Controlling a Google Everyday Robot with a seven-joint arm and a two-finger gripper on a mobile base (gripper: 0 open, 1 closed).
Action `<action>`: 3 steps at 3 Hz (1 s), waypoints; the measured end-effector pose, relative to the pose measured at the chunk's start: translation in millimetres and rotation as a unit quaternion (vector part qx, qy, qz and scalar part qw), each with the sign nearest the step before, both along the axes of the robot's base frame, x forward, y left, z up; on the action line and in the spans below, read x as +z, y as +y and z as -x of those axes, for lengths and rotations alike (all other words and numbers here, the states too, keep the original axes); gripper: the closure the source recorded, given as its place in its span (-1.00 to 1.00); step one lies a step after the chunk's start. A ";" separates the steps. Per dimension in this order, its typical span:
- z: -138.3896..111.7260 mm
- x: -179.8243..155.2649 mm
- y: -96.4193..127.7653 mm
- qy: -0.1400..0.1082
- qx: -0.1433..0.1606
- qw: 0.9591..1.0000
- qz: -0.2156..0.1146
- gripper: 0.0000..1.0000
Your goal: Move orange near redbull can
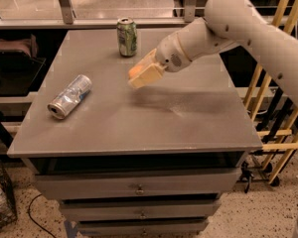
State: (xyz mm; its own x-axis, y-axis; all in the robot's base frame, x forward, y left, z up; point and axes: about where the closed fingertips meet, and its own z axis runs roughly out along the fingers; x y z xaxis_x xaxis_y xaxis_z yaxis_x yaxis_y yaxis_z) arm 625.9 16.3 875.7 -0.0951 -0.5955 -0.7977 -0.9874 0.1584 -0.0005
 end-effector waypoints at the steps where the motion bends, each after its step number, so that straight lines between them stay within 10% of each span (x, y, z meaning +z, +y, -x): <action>1: 9.2 -2.4 45.4 -0.014 0.031 0.999 -0.002 1.00; 3: 18.1 -16.5 87.8 -0.028 0.022 0.999 -0.021 1.00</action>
Offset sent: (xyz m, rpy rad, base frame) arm -0.0185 0.1009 -0.0160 0.0353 -0.0859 0.0432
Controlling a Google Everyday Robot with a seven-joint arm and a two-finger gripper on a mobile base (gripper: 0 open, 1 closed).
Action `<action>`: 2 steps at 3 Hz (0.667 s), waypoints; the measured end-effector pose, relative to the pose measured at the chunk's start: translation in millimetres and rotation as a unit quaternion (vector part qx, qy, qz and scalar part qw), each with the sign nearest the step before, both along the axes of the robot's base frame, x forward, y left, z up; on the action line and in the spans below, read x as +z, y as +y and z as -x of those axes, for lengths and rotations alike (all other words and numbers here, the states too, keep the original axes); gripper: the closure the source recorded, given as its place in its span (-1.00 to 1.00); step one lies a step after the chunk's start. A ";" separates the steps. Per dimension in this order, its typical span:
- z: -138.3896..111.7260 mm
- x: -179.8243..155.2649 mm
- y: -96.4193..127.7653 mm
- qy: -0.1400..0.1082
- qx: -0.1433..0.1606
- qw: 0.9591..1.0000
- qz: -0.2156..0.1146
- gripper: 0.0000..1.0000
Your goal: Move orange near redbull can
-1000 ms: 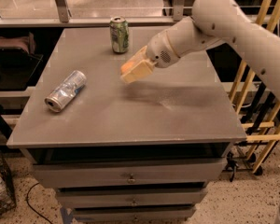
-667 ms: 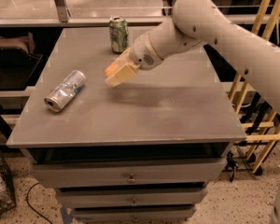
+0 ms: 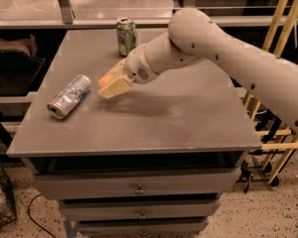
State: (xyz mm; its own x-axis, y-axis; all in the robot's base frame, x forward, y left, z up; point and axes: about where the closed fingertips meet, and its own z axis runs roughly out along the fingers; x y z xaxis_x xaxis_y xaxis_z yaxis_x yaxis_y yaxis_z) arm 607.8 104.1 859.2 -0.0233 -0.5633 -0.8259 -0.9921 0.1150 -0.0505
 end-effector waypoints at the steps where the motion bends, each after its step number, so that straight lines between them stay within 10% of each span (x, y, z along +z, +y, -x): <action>1: 2.7 -6.1 10.5 0.004 -0.005 1.000 -0.017 1.00; 2: 3.2 -12.5 15.5 0.009 -0.011 0.999 -0.031 1.00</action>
Offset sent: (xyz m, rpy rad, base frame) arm -0.0015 0.0165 -0.0187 0.0964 0.0293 -0.0469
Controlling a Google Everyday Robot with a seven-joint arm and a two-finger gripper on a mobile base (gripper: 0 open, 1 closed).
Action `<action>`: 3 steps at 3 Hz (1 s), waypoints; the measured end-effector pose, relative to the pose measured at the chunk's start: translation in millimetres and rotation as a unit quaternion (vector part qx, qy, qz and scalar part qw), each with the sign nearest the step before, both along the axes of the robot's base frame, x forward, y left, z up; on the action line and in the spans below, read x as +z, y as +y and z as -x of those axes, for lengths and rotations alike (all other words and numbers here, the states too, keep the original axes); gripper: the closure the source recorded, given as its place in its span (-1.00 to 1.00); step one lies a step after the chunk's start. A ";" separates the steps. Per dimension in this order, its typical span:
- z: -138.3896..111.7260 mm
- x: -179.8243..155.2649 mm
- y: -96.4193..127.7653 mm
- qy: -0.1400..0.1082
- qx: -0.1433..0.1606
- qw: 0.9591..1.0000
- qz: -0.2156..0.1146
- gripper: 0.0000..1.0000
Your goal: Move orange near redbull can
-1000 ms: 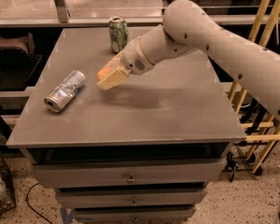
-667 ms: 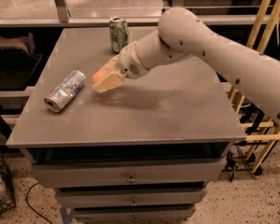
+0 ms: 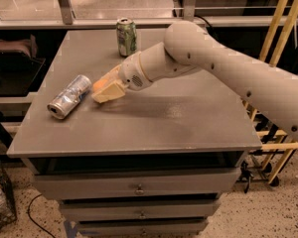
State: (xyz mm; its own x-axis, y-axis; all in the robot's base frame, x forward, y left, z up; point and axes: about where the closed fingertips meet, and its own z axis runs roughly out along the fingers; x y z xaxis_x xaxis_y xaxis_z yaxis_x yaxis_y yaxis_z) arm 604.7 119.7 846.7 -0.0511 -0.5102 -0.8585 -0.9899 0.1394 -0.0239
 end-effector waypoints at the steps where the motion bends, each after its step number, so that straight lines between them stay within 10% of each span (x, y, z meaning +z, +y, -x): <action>1: -1.7 -9.0 -0.6 0.006 -0.016 1.000 -0.008 1.00; 3: -0.5 -14.2 2.5 0.010 -0.022 1.000 -0.018 0.62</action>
Offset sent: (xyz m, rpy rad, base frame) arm 0.0030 -0.0035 -0.0189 0.0633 0.0246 -0.0786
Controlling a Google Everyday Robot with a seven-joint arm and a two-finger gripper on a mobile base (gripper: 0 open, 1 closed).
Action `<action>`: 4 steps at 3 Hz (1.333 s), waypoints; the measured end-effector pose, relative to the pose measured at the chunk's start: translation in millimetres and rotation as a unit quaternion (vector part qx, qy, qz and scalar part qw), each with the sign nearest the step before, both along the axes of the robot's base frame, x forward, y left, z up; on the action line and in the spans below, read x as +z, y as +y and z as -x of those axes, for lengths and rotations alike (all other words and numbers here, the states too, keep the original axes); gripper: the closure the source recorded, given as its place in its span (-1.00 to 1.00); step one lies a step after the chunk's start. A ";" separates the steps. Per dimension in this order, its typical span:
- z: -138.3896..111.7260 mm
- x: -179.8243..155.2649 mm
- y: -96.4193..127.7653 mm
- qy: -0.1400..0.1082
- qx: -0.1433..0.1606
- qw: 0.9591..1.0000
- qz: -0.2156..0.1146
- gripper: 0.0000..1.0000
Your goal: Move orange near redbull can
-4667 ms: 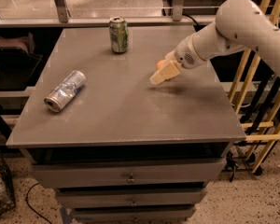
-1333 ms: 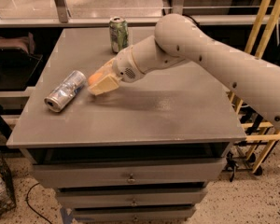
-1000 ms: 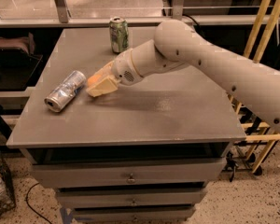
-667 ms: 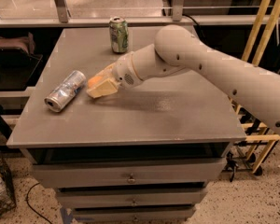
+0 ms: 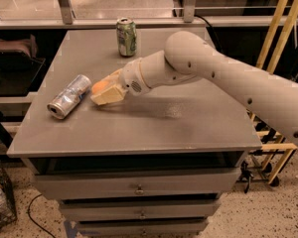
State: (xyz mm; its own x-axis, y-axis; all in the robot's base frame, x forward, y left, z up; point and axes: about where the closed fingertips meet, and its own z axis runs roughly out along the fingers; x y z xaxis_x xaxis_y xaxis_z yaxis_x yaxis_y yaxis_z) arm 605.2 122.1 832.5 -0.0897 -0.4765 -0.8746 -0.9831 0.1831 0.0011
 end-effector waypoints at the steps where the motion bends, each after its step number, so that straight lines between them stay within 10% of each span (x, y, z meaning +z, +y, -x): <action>1: 0.9 -0.5 2.1 0.001 0.002 1.000 0.000 0.16; 4: 3.7 -2.1 8.3 0.002 0.008 1.000 0.000 -1.00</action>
Offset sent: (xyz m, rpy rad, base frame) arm -0.0009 0.0021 -0.0005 0.0001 0.0011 0.0040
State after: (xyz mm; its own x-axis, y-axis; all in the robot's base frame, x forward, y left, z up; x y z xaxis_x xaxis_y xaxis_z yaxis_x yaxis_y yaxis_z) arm 601.5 130.4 830.5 -0.0859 -0.4779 -0.8742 -0.9858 0.1677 0.0052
